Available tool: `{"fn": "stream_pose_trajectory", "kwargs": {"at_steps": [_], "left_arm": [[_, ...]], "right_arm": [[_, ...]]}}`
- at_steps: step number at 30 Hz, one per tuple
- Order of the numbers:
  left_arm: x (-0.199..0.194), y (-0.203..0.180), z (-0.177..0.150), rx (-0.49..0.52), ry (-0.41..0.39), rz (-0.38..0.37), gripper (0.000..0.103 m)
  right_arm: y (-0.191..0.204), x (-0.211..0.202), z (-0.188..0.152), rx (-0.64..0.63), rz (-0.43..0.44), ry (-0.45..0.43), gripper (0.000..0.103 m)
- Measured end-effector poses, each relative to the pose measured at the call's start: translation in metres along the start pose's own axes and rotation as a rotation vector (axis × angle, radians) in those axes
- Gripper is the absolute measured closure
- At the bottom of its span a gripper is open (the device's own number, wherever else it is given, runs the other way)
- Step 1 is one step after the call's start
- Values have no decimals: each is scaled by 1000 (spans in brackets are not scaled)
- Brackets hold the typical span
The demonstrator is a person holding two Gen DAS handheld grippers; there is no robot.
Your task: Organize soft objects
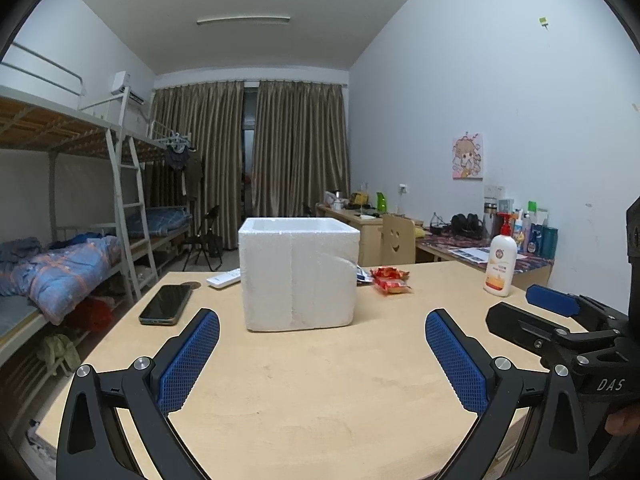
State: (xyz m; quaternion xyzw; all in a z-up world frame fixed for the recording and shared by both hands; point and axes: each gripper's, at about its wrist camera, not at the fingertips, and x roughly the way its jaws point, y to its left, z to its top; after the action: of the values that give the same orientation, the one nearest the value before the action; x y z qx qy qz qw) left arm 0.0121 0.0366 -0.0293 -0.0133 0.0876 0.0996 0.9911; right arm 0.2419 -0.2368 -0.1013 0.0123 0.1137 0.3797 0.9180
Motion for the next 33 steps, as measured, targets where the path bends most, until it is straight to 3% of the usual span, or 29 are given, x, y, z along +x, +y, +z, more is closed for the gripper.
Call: {"fn": "stream_pose_trajectory", "kwargs": {"at_steps": [8, 13, 33], "left_arm": [[0, -2, 0, 1, 2, -6, 0], [2, -4, 0, -1, 7, -10, 0], [5, -3, -2, -14, 13, -4, 0]], "right_arm": [[0, -5, 0, 2, -25, -7, 0], [-1, -10, -3, -6, -92, -10, 0], [-1, -9, -1, -8, -91, 5, 0]]}}
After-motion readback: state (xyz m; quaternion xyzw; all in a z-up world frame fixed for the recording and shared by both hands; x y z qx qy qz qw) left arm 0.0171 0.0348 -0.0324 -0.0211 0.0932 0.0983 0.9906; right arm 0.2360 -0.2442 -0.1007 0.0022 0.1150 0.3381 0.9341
